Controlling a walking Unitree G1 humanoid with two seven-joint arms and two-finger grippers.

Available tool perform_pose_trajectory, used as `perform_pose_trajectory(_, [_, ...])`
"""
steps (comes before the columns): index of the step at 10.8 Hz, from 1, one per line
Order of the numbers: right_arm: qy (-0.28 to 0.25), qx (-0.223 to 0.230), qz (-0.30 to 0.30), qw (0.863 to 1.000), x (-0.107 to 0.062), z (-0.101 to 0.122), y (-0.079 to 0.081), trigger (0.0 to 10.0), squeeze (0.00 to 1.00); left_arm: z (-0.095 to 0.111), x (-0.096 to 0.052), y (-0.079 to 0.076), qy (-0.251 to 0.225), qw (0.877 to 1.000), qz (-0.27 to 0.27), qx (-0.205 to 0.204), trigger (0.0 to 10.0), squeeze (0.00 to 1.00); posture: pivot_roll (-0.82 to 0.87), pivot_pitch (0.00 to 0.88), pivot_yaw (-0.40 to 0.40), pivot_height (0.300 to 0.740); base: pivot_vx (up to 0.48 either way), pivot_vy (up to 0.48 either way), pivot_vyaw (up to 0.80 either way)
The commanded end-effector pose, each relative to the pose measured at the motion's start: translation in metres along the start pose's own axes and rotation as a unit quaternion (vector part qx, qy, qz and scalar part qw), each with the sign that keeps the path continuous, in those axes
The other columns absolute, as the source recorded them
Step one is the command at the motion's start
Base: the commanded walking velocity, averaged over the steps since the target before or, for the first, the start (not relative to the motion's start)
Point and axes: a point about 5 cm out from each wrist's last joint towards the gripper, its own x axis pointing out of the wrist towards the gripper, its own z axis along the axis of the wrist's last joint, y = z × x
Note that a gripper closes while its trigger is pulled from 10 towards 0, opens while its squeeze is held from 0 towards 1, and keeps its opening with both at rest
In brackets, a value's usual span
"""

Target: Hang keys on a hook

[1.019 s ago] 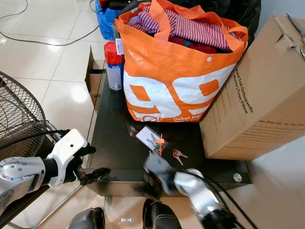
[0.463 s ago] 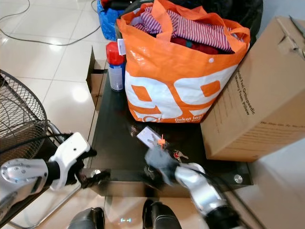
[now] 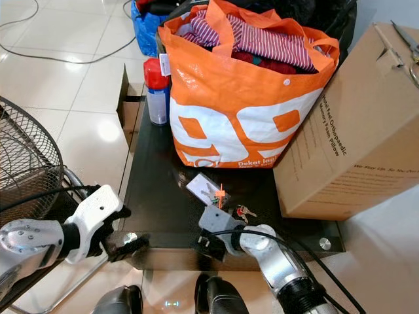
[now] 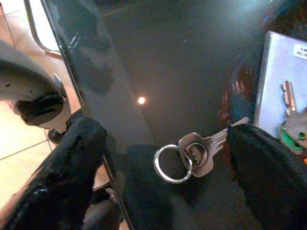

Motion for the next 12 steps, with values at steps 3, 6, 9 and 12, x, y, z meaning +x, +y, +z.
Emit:
perform_pose_trajectory(3, [0.022, -0.004, -0.003, 1.000, 0.0032, -0.0089, 0.0012, 0.0, 0.00, 0.0022, -0.0009, -0.0055, -0.003, 1.000, -0.014, 0.008, 10.0, 0.00, 0.02, 0.201, -0.134, 0.740, 0.000, 0.000, 0.00])
perform_pose_trajectory(6, [0.025, -0.005, -0.005, 1.000, 0.0031, -0.0103, -0.0029, 0.0, 0.00, 0.0022, -0.0011, -0.0049, -0.003, 1.000, -0.014, 0.008, 10.0, 0.00, 0.01, 0.203, -0.137, 0.740, 0.000, 0.000, 0.00])
perform_pose_trajectory(9, [0.033, -0.010, -0.005, 0.999, 0.0032, -0.0138, -0.0047, 0.0, 0.00, 0.0026, -0.0011, -0.0043, -0.003, 1.000, -0.013, 0.009, 10.0, 0.00, 0.01, 0.203, -0.137, 0.740, 0.000, 0.000, 0.00])
perform_pose_trajectory(12, [0.033, -0.007, -0.006, 0.999, 0.0029, -0.0148, -0.0064, 0.0, 0.00, 0.0029, -0.0012, -0.0038, -0.003, 1.000, -0.014, 0.009, 10.0, 0.00, 0.01, 0.202, -0.135, 0.740, 0.000, 0.000, 0.00])
